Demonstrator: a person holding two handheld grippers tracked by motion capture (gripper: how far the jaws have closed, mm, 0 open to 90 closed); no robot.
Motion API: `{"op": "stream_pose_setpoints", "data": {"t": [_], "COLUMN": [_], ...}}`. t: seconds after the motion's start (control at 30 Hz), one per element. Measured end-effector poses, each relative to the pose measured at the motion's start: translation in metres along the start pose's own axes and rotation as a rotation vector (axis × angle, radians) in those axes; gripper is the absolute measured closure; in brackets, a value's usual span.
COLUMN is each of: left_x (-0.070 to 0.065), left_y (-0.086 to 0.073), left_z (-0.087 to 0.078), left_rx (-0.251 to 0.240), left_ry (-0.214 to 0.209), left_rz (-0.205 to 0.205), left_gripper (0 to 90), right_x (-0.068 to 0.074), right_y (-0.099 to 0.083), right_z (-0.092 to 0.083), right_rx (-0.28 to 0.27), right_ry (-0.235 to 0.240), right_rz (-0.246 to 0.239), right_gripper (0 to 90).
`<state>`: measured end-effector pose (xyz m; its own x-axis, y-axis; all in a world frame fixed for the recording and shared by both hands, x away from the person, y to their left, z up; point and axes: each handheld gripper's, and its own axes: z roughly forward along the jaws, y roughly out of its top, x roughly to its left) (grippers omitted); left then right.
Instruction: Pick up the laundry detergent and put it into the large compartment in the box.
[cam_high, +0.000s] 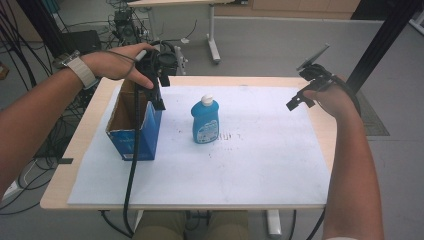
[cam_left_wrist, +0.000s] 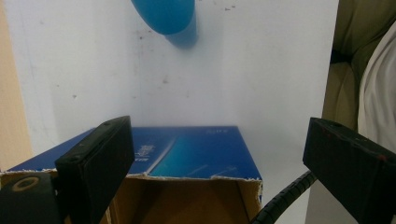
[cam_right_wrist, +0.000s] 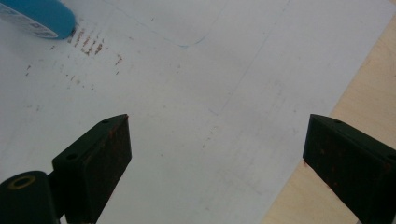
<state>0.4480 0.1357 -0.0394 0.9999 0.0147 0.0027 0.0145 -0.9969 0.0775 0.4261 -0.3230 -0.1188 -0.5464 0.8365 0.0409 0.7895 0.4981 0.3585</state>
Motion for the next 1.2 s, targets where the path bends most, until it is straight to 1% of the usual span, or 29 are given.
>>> {"op": "stream_pose_setpoints", "data": {"t": [0.03,0.1,0.13,0.17,0.2,0.23,0.3,0.37,0.5,0.57,0.6,0.63,0.67,0.7,0.73,0.8,0.87,0.9,1.0,1.1,1.13,1.2], "left_x": [0.0,0.0,0.0,-0.001,-0.001,-0.001,-0.003,-0.005,-0.005,-0.005,-0.004,-0.004,-0.004,-0.003,-0.002,0.0,0.005,0.009,0.011,0.009,0.009,0.007], "left_y": [-0.001,0.0,-0.001,-0.002,-0.002,-0.003,-0.003,-0.002,0.003,0.007,0.009,0.009,0.01,0.009,0.009,0.011,0.014,0.014,0.013,0.013,0.013,0.013], "left_z": [0.0,0.0,0.0,0.001,0.001,0.0,0.0,0.0,-0.002,-0.002,-0.002,-0.002,-0.003,-0.003,-0.003,-0.003,-0.003,-0.003,-0.003,0.0,0.0,0.002], "left_rx": [-0.003,0.0,-0.002,-0.013,-0.013,-0.017,-0.025,-0.027,-0.008,0.002,0.009,0.009,0.01,0.004,0.0,0.011,0.026,0.026,0.017,0.002,0.002,0.001], "left_ry": [0.002,0.006,0.009,0.019,0.019,0.023,0.036,0.037,0.031,0.035,0.028,0.028,0.029,0.021,0.014,0.004,-0.02,-0.044,-0.052,-0.029,-0.029,-0.013], "left_rz": [-0.008,-0.01,-0.017,-0.033,-0.033,-0.043,-0.057,-0.065,-0.08,-0.088,-0.092,-0.092,-0.097,-0.105,-0.119,-0.137,-0.176,-0.201,-0.212,-0.219,-0.219,-0.229], "left_gripper": [8.7,8.1,7.0,5.9,5.3,4.6,4.4,4.8,4.8,7.1,10.7,12.1,12.1,12.1,12.7,13.3,13.3,13.3,13.3,11.6,11.7,11.7], "right_x": [0.0,0.0,0.0,0.0,0.0,0.001,0.002,0.003,0.002,0.002,0.002,0.002,0.001,0.001,0.001,0.001,0.001,0.001,0.002,0.002,0.002,0.002], "right_y": [-0.001,-0.001,-0.001,-0.002,-0.002,-0.001,-0.002,-0.005,-0.007,-0.009,-0.01,-0.01,-0.01,-0.01,-0.01,-0.009,-0.008,-0.008,-0.007,-0.007,-0.007,-0.007], "right_z": [0.0,-0.001,-0.001,-0.001,-0.001,-0.001,-0.002,-0.002,-0.004,-0.005,-0.005,-0.005,-0.004,-0.004,-0.004,-0.002,-0.001,-0.001,0.0,0.0,0.0,0.001], "right_rx": [-0.002,-0.001,0.0,0.003,0.003,0.014,0.016,0.007,0.002,-0.007,-0.009,-0.009,-0.011,-0.011,-0.011,-0.006,-0.002,-0.001,0.002,0.005,0.005,0.005], "right_ry": [0.0,-0.001,-0.001,0.003,0.003,0.0,-0.008,-0.012,-0.015,-0.015,-0.014,-0.014,-0.013,-0.013,-0.012,-0.015,-0.014,-0.014,-0.016,-0.019,-0.019,-0.019], "right_rz": [0.0,0.004,0.005,0.008,0.008,0.01,0.013,0.017,0.025,0.028,0.029,0.029,0.029,0.029,0.03,0.026,0.025,0.025,0.021,0.019,0.019,0.019], "right_gripper": [7.9,7.9,8.2,10.4,10.4,11.0,11.0,10.4,9.8,8.8,8.8,8.8,8.8,8.8,8.7,8.6,8.6,8.6,8.6,8.7,8.7,8.7]}}
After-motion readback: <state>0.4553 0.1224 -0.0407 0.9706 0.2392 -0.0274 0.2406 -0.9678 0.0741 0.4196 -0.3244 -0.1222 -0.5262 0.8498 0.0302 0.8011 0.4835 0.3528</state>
